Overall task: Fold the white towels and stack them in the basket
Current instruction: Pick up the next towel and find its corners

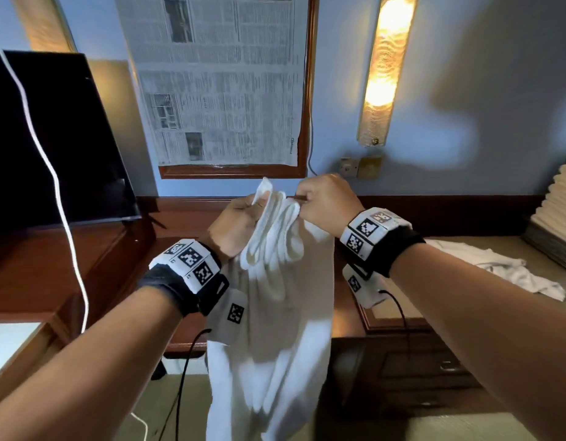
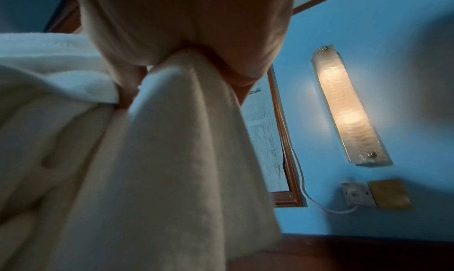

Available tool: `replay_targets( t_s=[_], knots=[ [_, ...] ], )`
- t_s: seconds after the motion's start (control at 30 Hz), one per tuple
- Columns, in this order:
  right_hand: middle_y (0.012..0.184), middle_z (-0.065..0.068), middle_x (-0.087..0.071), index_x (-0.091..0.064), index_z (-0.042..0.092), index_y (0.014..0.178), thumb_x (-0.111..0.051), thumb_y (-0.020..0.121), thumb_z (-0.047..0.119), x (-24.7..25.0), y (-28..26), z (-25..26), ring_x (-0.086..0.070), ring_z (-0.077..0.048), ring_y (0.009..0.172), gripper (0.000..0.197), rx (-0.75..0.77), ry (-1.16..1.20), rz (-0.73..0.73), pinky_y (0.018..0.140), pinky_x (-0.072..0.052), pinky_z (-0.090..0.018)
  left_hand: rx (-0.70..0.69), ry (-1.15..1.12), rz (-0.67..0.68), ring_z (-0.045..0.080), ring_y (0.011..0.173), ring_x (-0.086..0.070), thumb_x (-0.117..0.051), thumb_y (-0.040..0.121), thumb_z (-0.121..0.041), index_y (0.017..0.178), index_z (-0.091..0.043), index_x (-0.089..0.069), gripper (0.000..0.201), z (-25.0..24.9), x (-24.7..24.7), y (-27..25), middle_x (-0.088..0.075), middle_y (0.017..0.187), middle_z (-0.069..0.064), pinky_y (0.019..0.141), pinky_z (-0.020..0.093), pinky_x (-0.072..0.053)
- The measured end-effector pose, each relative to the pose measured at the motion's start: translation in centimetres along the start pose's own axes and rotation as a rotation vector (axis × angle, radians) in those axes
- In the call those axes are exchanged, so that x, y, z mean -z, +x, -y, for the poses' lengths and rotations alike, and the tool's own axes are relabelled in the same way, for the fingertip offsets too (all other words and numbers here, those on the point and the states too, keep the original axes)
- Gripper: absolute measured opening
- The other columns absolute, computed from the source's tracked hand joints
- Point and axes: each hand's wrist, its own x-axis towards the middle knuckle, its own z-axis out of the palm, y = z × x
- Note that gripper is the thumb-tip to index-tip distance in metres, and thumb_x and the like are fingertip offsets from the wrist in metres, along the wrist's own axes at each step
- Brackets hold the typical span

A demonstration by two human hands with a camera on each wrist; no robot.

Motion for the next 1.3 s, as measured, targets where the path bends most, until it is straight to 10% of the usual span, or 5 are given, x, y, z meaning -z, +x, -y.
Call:
replay_targets(
  t_s=[0.37,0.73,0.93,1.13,1.3],
  knots=[
    [0.064,0.001,-0.066,-0.072,0.014,0.069,-0.076,0.085,0.026,-0.7,-7.9,-5.7,-0.058,-0.008,0.055,0.02,-0.365,0.21,0.356,0.056,-0.048,-0.026,-0.039,0.065,-0.047,-0.001,0.056,-0.063,-0.041,0.108,-0.018,0.071,-0.022,-0.07,0.047,0.0,1.4,1.4,-0.068,0.059,-0.013,0.06,0.018,-0.051],
    [0.071,-0.003,-0.062,-0.059,0.012,0.078,-0.068,0.083,0.017,1.1,-8.3,-9.0,-0.058,-0.024,0.068,0.011,-0.623,0.136,-0.368,0.061,-0.045,-0.032,-0.077,0.093,-0.022,0.004,0.054,-0.059,-0.046,0.107,-0.023,0.073,-0.007,-0.059,0.04,-1.0,1.8,1.6,-0.064,0.057,-0.01,0.061,0.02,-0.048],
    [0.084,-0.002,-0.061,-0.064,0.009,0.09,-0.059,0.086,0.009,3.9,-2.5,-5.3,-0.057,-0.024,0.082,0.007,-0.468,0.145,-0.416,0.071,-0.045,-0.03,-0.072,0.351,0.399,-0.003,0.09,-0.068,-0.051,0.103,-0.023,0.102,-0.021,-0.078,0.027,-4.0,5.0,0.6,-0.076,0.091,-0.013,0.083,0.009,-0.045],
    [0.088,-0.015,-0.071,-0.07,0.005,0.093,-0.063,0.087,0.006,4.8,2.8,2.0,-0.066,-0.033,0.084,0.009,-0.061,0.385,-0.267,0.079,-0.055,-0.046,-0.312,0.295,0.108,0.011,0.064,-0.049,-0.071,0.068,-0.077,0.085,-0.014,-0.075,0.066,-6.6,8.8,1.4,-0.059,0.072,-0.002,0.064,0.022,-0.042],
    [0.082,-0.014,-0.069,-0.072,0.003,0.088,-0.067,0.09,0.013,6.7,5.1,6.8,-0.064,-0.025,0.077,0.011,0.117,0.451,-0.294,0.073,-0.052,-0.037,-0.461,0.094,-0.084,0.025,0.082,-0.07,-0.067,0.094,-0.02,0.087,-0.024,-0.082,0.016,-8.6,9.1,1.1,-0.075,0.087,0.011,0.077,0.033,-0.055]
  ],
)
